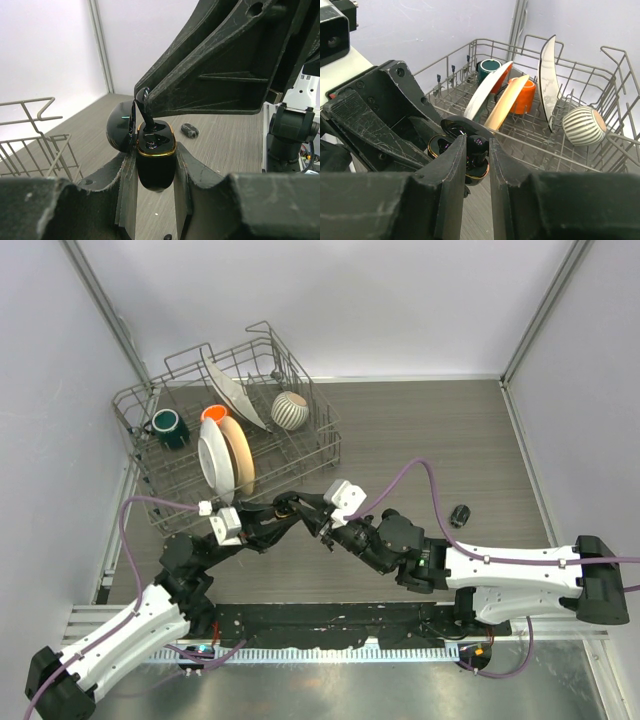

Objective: Insert the wireless bluetooth earbuds into the charging case
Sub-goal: Place the earbud in the charging case.

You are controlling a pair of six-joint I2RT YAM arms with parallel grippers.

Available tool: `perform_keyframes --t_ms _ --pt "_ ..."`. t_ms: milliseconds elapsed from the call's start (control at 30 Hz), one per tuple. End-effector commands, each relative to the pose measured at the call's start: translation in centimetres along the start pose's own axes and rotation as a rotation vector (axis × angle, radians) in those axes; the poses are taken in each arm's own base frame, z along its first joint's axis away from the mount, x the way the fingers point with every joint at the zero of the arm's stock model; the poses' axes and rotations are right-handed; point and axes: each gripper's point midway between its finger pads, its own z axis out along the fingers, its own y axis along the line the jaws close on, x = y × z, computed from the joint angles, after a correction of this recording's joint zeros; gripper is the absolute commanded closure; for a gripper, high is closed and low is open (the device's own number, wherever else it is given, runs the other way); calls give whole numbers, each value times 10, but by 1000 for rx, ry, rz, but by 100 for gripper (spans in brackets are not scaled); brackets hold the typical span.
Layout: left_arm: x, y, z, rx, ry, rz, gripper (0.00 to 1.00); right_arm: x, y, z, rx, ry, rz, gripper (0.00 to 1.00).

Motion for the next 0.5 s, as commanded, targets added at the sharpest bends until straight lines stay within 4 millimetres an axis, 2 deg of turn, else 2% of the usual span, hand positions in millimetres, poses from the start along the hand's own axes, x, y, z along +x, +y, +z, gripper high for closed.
perform_keyframes --t_ms 0,467 --pt "-36 1 4 0 -101 53 100 -4 -10 3 57 -5 -23 99" --pt "-34 2 3 -6 -102 56 100 -9 -18 -1 85 -19 -62 99"
